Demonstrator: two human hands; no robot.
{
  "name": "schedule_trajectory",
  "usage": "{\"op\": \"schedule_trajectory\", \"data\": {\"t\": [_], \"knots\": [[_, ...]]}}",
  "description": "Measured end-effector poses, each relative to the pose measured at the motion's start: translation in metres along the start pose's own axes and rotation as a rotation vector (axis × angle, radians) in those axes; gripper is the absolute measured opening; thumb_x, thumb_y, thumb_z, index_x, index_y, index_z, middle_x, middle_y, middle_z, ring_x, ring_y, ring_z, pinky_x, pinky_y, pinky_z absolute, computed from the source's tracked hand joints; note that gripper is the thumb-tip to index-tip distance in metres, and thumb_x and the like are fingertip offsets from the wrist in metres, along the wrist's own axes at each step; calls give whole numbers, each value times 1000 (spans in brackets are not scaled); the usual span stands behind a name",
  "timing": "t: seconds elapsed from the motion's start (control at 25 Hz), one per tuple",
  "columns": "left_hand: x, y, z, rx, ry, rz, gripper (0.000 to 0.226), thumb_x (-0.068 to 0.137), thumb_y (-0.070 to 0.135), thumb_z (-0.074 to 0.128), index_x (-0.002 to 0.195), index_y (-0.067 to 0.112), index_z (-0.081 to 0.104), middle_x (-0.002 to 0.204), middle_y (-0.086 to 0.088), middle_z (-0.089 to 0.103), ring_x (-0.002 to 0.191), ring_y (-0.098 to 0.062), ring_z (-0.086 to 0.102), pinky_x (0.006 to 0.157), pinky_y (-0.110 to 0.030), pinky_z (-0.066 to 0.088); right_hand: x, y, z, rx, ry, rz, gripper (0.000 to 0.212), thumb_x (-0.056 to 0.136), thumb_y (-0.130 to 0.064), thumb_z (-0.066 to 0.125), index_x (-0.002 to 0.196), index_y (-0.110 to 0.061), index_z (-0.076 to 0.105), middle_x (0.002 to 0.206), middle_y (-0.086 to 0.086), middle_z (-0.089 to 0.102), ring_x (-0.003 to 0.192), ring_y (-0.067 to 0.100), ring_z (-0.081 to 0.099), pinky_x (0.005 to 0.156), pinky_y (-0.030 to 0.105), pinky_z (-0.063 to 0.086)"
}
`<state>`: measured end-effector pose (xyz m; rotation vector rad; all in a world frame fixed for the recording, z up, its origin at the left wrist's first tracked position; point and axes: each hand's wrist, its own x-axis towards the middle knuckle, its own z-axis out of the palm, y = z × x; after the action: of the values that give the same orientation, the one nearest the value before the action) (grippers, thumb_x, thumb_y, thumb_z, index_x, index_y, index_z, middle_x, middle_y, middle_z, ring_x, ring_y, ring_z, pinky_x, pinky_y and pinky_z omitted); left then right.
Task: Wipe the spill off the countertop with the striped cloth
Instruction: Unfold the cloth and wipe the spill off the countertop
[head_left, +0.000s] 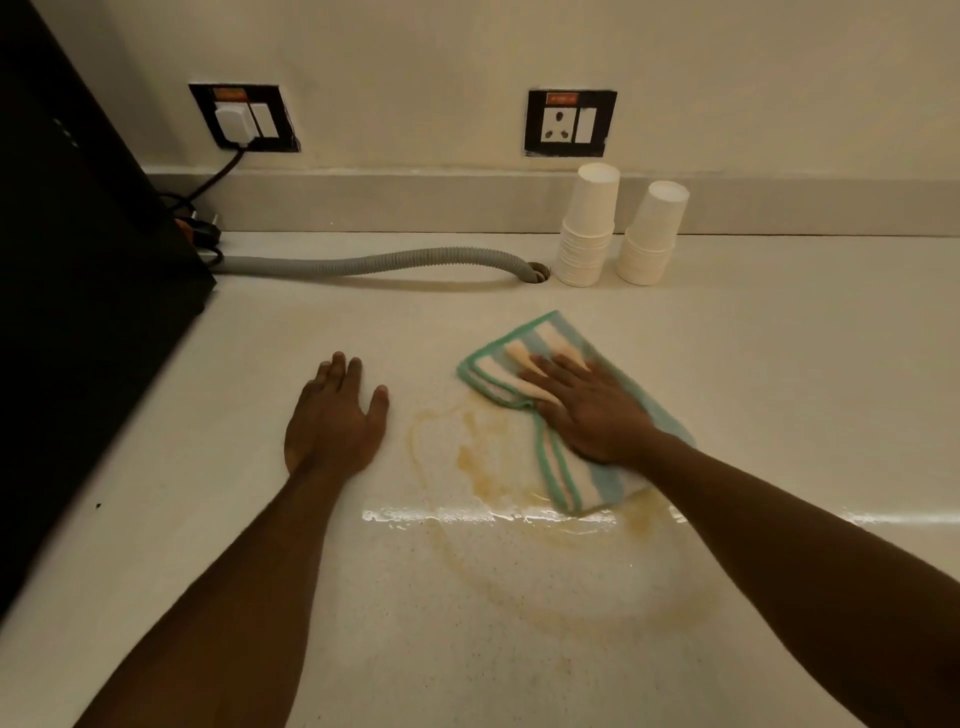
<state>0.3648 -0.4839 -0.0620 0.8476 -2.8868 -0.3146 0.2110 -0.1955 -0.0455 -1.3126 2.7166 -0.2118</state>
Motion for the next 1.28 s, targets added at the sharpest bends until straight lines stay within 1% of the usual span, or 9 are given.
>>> {"op": "schedule_trajectory", "data": {"t": [0.2, 0.28, 0.52, 0.64, 0.72, 0.88, 1.04, 1.16, 1.28], "knots": [[3, -1, 5, 11, 27, -12, 71, 94, 57, 19, 153, 18, 20, 163, -3, 13, 150, -17, 11, 121, -33, 10, 18, 39, -1, 19, 54, 441, 54, 99, -51, 14, 152, -37, 13, 163, -7, 9, 149, 19, 9, 119, 50, 6], [4, -1, 6, 8, 34, -24, 73, 92, 59, 18, 153, 18, 22, 162, -3, 16, 149, -18, 13, 121, -34, 13, 45, 26, 1, 39, 39, 508, 57, 98, -52, 12, 152, -34, 12, 163, -6, 5, 150, 20, 5, 118, 52, 2], [4, 1, 6, -8, 44, -33, 72, 91, 59, 20, 152, 20, 25, 162, -1, 18, 149, -17, 15, 119, -33, 12, 92, -41, 4, 60, -5, 285, 55, 99, -49, 14, 152, -34, 11, 163, -6, 4, 150, 19, 4, 119, 49, 2], [3, 0, 5, -22, 36, -28, 73, 91, 60, 19, 152, 20, 25, 162, -1, 18, 149, -17, 15, 119, -33, 12, 60, -48, 7, 23, -22, 55, 53, 100, -48, 14, 152, -37, 12, 163, -8, 7, 149, 16, 7, 119, 46, 7], [1, 0, 5, -22, 45, -26, 74, 91, 61, 18, 152, 20, 25, 162, -1, 18, 149, -17, 15, 119, -33, 11, 31, -33, 7, 10, -4, -25, 52, 100, -50, 14, 151, -40, 13, 162, -10, 10, 149, 14, 9, 119, 43, 9], [1, 0, 6, -29, 50, -22, 76, 91, 62, 17, 152, 17, 22, 162, -2, 17, 149, -17, 14, 118, -31, 10, 27, -3, 3, 4, 41, 132, 53, 101, -47, 17, 152, -35, 14, 162, -7, 13, 149, 16, 11, 118, 42, 11], [2, 0, 7, -55, 67, -31, 77, 92, 61, 20, 153, 14, 19, 162, -4, 17, 149, -18, 15, 119, -32, 10, 79, -18, 4, 10, 31, 297, 54, 101, -48, 15, 153, -31, 13, 163, -5, 8, 150, 18, 7, 119, 45, 8], [0, 2, 3, -140, 78, -23, 70, 96, 55, 25, 152, 14, 23, 162, -3, 18, 149, -17, 16, 119, -31, 11, 113, -63, 7, 15, -6, 214, 54, 102, -45, 16, 153, -30, 11, 164, -5, 5, 150, 17, 6, 119, 44, 7], [-6, 1, -10, -267, 179, -54, 54, 100, 41, 33, 145, 12, 41, 157, -5, 32, 146, -19, 26, 119, -33, 14, 97, -96, 12, 8, -19, -19, 53, 102, -45, 17, 153, -33, 13, 163, -6, 9, 149, 16, 10, 118, 42, 8]]}}
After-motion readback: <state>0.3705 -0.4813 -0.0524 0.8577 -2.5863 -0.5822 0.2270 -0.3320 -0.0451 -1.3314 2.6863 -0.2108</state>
